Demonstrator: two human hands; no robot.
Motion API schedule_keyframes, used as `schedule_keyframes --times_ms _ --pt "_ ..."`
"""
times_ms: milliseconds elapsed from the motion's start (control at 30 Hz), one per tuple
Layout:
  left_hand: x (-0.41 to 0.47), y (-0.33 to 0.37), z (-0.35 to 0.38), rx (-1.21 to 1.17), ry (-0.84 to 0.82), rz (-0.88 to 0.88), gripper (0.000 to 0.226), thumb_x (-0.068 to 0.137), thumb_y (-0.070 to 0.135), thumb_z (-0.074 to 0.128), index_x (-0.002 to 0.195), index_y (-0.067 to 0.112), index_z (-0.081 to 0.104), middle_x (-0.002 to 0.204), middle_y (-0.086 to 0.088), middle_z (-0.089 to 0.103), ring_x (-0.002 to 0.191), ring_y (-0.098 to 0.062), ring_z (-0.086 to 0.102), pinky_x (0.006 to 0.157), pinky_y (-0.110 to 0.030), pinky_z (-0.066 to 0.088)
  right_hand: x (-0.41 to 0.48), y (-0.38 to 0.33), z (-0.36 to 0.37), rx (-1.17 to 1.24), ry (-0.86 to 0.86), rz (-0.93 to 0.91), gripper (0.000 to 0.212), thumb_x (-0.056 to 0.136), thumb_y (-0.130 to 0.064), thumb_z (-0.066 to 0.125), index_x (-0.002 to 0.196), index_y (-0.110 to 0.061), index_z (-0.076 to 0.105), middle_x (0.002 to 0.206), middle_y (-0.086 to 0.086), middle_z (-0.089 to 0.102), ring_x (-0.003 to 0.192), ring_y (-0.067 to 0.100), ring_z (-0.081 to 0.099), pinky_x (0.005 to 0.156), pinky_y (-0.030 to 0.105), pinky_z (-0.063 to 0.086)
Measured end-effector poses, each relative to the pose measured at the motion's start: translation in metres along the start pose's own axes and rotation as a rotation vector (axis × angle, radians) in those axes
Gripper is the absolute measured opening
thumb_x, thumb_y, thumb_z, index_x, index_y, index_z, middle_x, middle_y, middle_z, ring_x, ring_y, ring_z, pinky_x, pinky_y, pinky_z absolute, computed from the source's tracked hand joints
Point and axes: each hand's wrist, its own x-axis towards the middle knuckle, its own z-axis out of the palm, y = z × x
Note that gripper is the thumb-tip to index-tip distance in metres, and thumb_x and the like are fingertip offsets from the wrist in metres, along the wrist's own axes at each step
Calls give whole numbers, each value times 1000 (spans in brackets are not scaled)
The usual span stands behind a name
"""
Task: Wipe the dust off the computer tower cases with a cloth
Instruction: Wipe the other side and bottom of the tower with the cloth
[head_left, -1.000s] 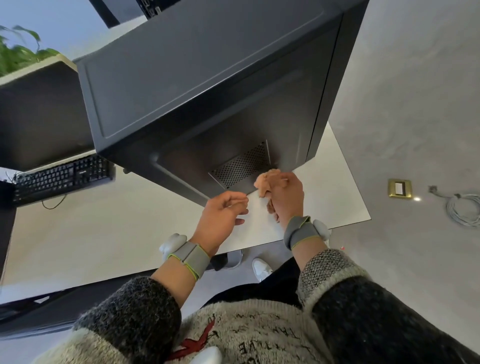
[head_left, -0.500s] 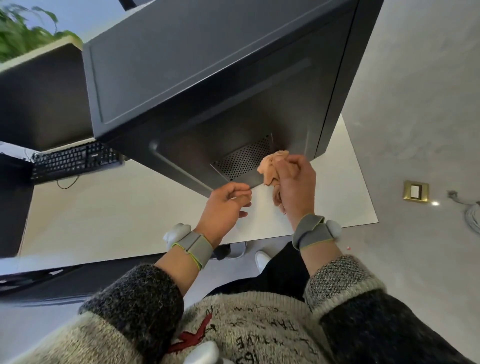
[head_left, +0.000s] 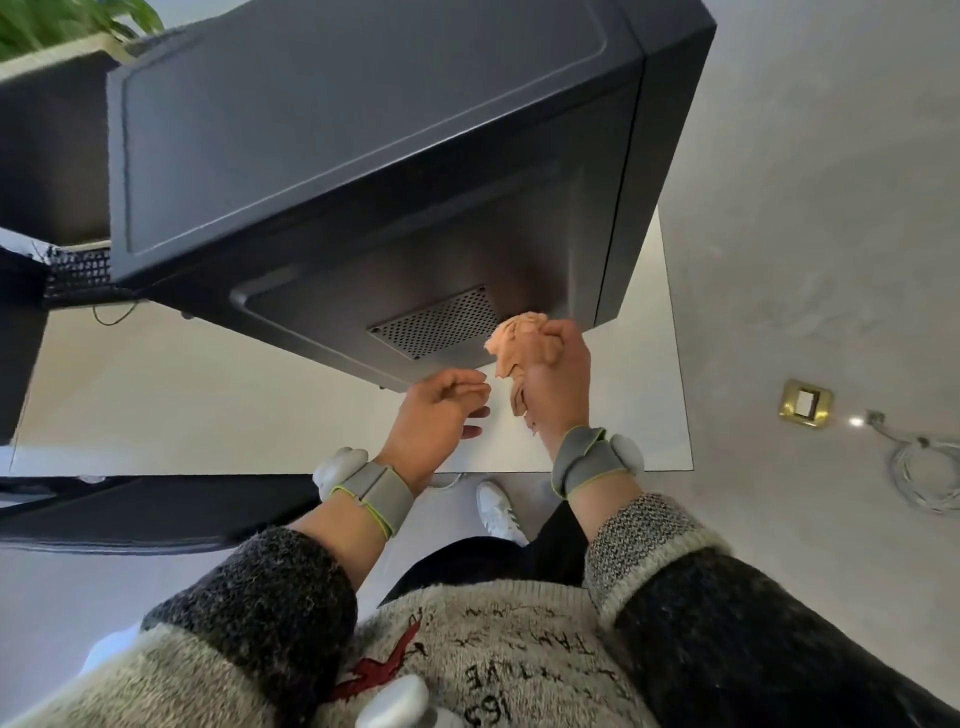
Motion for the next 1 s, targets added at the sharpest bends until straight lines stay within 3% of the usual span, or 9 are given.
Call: schedule_keyframes --times_ms 133,267,367,433,500,600,767,900,1000 --pt "-2 6 16 -26 29 -5 18 100 4 61 113 10 72 112 -9 76 95 -23 73 91 -46 59 13 10 -5 66 -97 274 34 104 -28 57 78 -7 66 50 6 56 36 28 48 42 30 39" --pt "-3 8 26 -58 60 -25 19 99 4 62 114 9 72 112 -10 76 97 -26 73 89 -46 60 13 -2 -12 67 -79 98 29 98 -48 63 84 -23 67 76 7 71 65 33 65 59 46 56" --pt "-6 7 33 -74 74 -51 20 98 3 60 113 7 73 111 -8 77 103 -30 73 91 -47 60 11 -6 -19 17 -72 20 19 101 -40 64 86 -28 61 86 1 69 81 27 67 73 43 57" --pt "-8 5 36 -82 68 -59 20 98 2 59 110 7 74 109 -7 78 104 -31 73 91 -47 60 14 -3 -22 -8 -85 80 23 100 -28 61 78 -25 65 77 -1 70 69 30 64 60 41 55" --pt "-9 5 38 -92 68 -53 19 98 2 59 108 7 74 108 -7 78 104 -32 73 91 -47 60 15 -1 -28 88 -135 179 30 92 -24 55 66 -18 69 70 11 71 50 34 52 43 33 39" --pt "-6 5 38 -101 84 -58 17 98 3 60 108 6 74 109 -9 77 100 -31 74 91 -48 60 19 -7 -37 170 -164 198 37 101 -19 56 68 -20 72 69 5 70 43 29 45 45 31 33" --pt "1 9 43 -93 95 -69 17 98 6 62 110 6 73 109 -11 76 98 -28 74 91 -49 60 23 -4 -37 94 -136 111 17 92 -49 64 88 -33 59 79 11 68 53 35 59 47 33 44" --pt "-1 12 47 -51 76 -51 17 99 5 62 112 4 73 111 -11 76 94 -24 74 89 -45 61 32 5 -43 110 -179 305 35 99 -29 52 90 -1 71 62 24 61 34 27 43 43 28 33" --pt "1 12 46 -35 75 -41 16 99 5 62 110 6 73 109 -10 76 98 -29 74 89 -44 61 38 -7 -54 193 -126 270 33 97 -41 59 93 -8 66 75 25 72 35 27 44 41 28 33"
